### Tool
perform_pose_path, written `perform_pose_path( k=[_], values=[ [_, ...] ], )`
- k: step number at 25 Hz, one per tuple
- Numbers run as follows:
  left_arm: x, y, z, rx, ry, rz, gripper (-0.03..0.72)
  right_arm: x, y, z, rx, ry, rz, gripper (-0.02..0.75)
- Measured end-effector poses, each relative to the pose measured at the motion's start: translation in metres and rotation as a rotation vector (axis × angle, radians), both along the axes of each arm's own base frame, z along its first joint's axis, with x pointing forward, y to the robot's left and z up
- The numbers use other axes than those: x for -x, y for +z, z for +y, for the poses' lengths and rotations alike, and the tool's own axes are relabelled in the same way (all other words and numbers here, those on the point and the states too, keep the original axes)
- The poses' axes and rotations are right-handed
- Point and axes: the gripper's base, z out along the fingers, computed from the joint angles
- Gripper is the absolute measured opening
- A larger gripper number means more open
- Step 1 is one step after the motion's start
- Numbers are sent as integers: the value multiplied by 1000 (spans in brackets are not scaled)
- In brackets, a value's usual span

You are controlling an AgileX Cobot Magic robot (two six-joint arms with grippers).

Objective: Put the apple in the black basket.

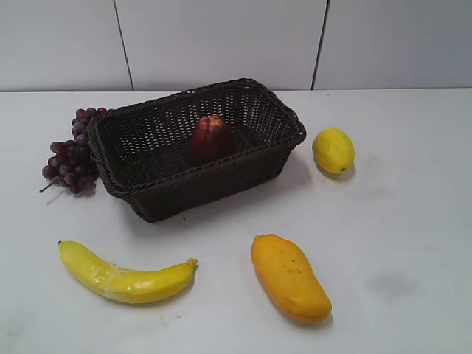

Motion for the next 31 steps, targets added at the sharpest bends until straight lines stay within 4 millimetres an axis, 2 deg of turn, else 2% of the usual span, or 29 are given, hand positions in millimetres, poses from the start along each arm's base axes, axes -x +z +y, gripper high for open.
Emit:
perform_pose_path(
  k=[5, 12, 24, 31],
  values=[
    [0, 0, 0, 0, 0, 0, 462, 26, 13, -3, -20, 0, -182, 590],
    [0, 0, 0, 0, 0, 0, 462, 55, 20, -6, -41, 0, -374, 549],
    [0, 0, 0, 0, 0, 0, 462, 87, 23, -9, -63, 0, -583, 501],
    [0, 0, 0, 2, -1, 0, 462, 89, 23, -10, -65, -3, -593, 455]
  ],
)
